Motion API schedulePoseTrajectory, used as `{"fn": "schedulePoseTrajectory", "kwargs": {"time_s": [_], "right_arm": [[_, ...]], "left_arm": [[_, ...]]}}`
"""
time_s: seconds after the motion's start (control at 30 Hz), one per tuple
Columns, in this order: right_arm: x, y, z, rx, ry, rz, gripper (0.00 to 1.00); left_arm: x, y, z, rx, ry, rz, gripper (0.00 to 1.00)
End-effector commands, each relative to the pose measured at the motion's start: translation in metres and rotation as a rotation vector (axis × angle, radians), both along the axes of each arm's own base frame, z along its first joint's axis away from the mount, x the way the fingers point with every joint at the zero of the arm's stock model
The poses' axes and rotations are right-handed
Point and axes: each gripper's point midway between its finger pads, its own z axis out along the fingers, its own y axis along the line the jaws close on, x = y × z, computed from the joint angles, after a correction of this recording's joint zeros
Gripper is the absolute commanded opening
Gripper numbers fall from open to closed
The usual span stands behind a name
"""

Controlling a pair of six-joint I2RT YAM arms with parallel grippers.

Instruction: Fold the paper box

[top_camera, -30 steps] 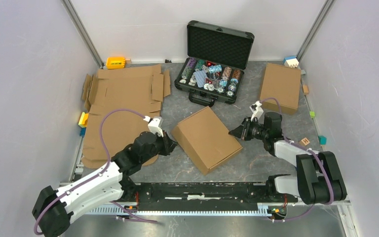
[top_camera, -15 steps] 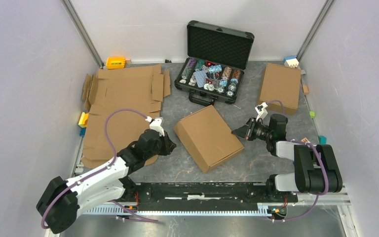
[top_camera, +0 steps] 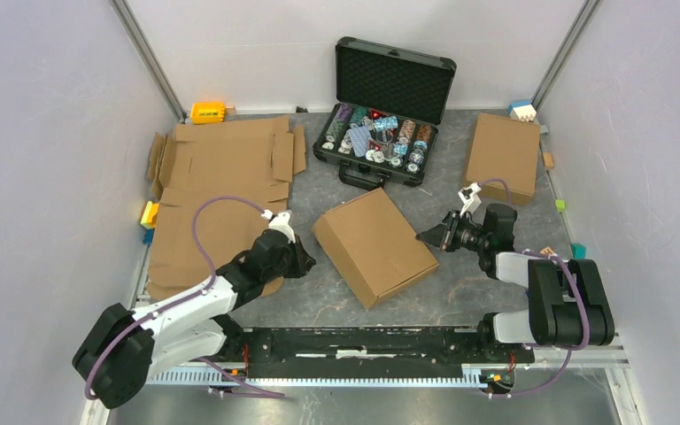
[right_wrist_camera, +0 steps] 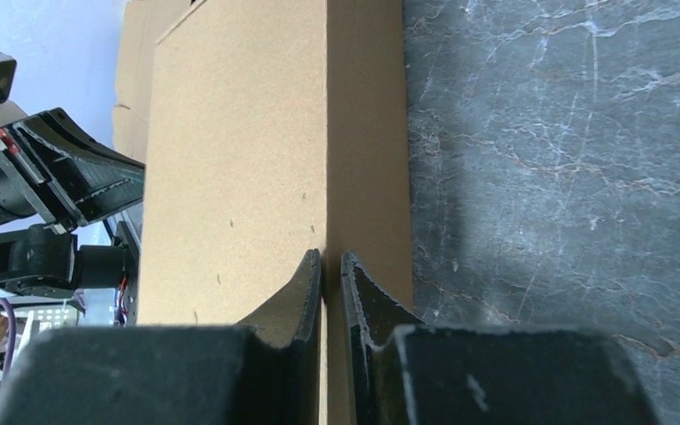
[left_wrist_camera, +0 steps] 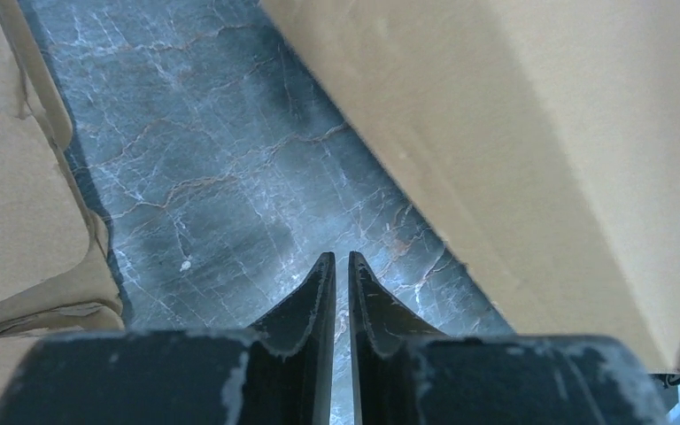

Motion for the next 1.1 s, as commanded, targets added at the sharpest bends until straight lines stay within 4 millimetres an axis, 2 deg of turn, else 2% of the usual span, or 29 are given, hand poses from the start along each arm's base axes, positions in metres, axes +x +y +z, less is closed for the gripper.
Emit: {"fn": "schedulePoseTrajectory", "kwargs": {"time_s": [0.0,0.1,0.27,0.43,0.6,0.67,0.73,0.87,0.9,1.0,1.07], "right_arm": [[-0.017,-0.049,-0.073,-0.247,0.208,-0.205,0.14],[-0.015,-0.057,-0.074,-0.234,0.221,-0.254,0.13],[-0.015,-0.054,-0.069,-0.178,0.213,-0.248,0.14],[-0.012,-0.047,-0.062,-0.19,0.175,-0.204,0.2],[-0.007,-0.046,-0.057,-0.229,0.147,-0.186,0.27],[-0.004,-0.045,-0.054,-0.224,0.136,-0.184,0.31],[-0.002,-0.04,-0.049,-0.189,0.123,-0.166,0.35],[-0.005,-0.034,-0.044,-0.155,0.118,-0.147,0.4],[-0.005,-0.035,-0.044,-0.162,0.116,-0.155,0.41],[-0.002,-0.047,-0.042,-0.201,0.101,-0.21,0.48],[0.002,-0.058,-0.039,-0.226,0.084,-0.263,0.51]], "left_arm": [[0.004,-0.009,-0.001,-0.049,0.019,0.006,0.16],[0.004,-0.009,-0.003,-0.045,0.02,0.004,0.15],[0.008,-0.017,0.004,-0.07,-0.005,-0.018,0.15],[0.017,-0.06,0.019,-0.201,-0.019,-0.136,0.1],[0.03,-0.103,0.044,-0.219,-0.116,-0.237,0.1],[0.039,-0.112,0.054,-0.215,-0.153,-0.25,0.12],[0.049,-0.115,0.058,-0.195,-0.183,-0.248,0.16],[0.064,-0.111,0.052,-0.08,-0.155,-0.214,0.28],[0.065,-0.108,0.052,-0.069,-0.153,-0.2,0.32],[0.07,-0.098,0.05,-0.063,-0.145,-0.157,0.52],[0.073,-0.096,0.047,-0.064,-0.122,-0.153,0.57]]}}
